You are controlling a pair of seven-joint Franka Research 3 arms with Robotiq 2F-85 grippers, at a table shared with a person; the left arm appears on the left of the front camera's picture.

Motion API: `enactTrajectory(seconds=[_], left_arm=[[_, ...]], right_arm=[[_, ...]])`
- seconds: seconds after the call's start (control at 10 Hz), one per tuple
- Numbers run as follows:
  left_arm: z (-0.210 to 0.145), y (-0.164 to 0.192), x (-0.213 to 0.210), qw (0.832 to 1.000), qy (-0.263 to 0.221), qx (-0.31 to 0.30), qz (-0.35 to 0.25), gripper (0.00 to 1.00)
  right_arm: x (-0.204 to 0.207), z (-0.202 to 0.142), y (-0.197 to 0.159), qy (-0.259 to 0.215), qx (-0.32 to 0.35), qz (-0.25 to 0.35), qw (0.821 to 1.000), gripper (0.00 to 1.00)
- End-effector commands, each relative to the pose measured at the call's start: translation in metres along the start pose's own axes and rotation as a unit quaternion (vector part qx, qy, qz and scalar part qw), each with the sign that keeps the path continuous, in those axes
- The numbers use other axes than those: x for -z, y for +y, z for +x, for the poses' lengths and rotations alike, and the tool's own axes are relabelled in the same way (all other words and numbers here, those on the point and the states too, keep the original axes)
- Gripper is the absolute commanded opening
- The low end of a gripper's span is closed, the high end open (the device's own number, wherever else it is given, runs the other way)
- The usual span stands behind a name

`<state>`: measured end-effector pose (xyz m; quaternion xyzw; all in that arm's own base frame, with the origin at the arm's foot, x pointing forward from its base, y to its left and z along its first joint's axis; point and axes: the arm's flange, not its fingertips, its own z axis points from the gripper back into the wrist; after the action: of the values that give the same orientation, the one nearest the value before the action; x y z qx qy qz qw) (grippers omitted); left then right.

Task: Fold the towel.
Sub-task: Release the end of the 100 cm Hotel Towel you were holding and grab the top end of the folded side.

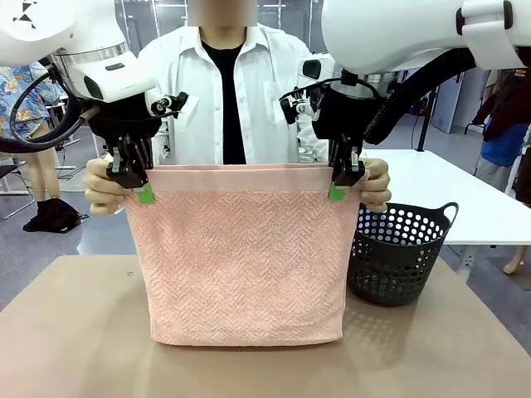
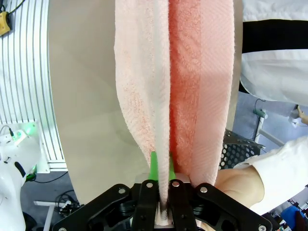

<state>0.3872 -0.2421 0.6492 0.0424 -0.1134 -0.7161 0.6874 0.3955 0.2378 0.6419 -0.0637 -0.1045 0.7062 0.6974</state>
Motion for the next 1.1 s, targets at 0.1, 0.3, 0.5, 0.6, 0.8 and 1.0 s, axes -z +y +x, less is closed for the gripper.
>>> enactTrajectory(seconds=[0.1, 0.3, 0.5, 0.6, 0.8, 1.0], left_arm=[[-0.0002, 0.0006, -0.0019, 1.000, -0.001, 0.000, 0.002, 0.00], [-0.0002, 0.0006, -0.0019, 1.000, -0.001, 0.000, 0.002, 0.00], [-0.0002, 0.0006, -0.0019, 1.000, -0.001, 0.000, 0.002, 0.00], [-0.0002, 0.0006, -0.0019, 1.000, -0.001, 0.000, 0.002, 0.00], [-0.0002, 0.0006, -0.0019, 1.000, -0.001, 0.000, 0.002, 0.00], [0.0000, 0.0000, 0.0000, 1.000, 0.000, 0.000, 0.000, 0.34]], right_arm=[[0.0009, -0.0009, 0.0000, 0.002, -0.001, 0.000, 1.000, 0.00], [0.0009, -0.0009, 0.0000, 0.002, -0.001, 0.000, 1.000, 0.00], [0.0009, -0.0009, 0.0000, 0.002, -0.001, 0.000, 1.000, 0.00], [0.0009, -0.0009, 0.0000, 0.002, -0.001, 0.000, 1.000, 0.00], [0.0009, -0.0009, 0.0000, 0.002, -0.001, 0.000, 1.000, 0.00], [0.0000, -0.0001, 0.0000, 0.000, 0.000, 0.000, 1.000, 0.03]])
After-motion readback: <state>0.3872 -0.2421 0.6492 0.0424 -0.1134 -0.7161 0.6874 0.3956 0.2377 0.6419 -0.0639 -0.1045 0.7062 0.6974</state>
